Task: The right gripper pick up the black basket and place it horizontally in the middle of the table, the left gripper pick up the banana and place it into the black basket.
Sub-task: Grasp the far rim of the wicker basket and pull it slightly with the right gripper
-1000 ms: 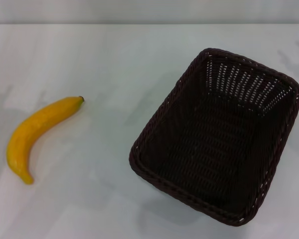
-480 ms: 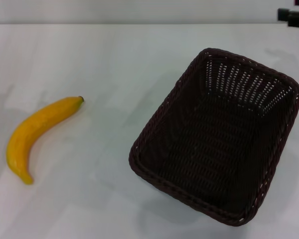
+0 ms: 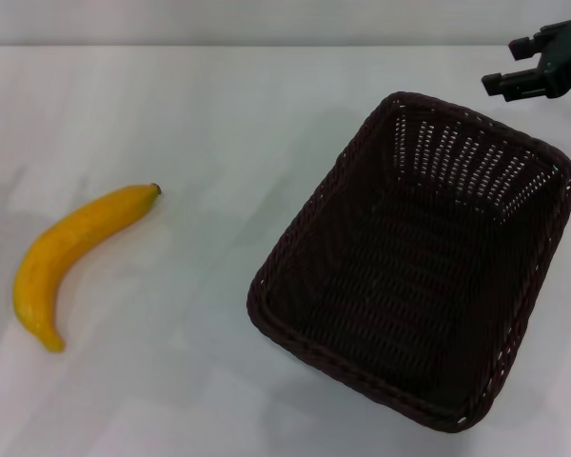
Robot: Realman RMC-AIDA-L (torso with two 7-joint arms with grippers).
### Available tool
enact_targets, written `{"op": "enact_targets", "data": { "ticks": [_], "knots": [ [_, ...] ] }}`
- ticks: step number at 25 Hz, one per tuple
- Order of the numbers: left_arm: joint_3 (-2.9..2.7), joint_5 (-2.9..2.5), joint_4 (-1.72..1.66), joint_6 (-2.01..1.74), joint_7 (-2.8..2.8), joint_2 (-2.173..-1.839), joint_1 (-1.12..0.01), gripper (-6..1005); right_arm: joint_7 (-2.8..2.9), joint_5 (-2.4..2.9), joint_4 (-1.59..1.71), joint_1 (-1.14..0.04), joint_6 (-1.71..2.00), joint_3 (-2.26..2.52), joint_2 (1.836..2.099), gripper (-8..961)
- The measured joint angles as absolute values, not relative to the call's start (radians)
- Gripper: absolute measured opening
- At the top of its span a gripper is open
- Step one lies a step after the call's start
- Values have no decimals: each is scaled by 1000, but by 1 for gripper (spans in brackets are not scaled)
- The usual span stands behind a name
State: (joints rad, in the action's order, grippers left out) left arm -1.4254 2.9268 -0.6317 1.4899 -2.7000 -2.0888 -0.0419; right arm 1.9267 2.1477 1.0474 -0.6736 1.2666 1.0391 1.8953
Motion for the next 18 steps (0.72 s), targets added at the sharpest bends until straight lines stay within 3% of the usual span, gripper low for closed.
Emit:
{"op": "enact_targets", "data": {
  "ticks": [10, 18],
  "knots": [
    [-1425, 2927, -619, 1492, -2700, -2088, -42, 871, 1945, 2239, 1114, -702, 1439, 1046, 1885, 588],
    [-1436, 2927, -615, 1492, -2700, -2088, -49, 871, 1937, 2291, 1097, -731, 1420, 1049, 1905, 584]
  ]
}}
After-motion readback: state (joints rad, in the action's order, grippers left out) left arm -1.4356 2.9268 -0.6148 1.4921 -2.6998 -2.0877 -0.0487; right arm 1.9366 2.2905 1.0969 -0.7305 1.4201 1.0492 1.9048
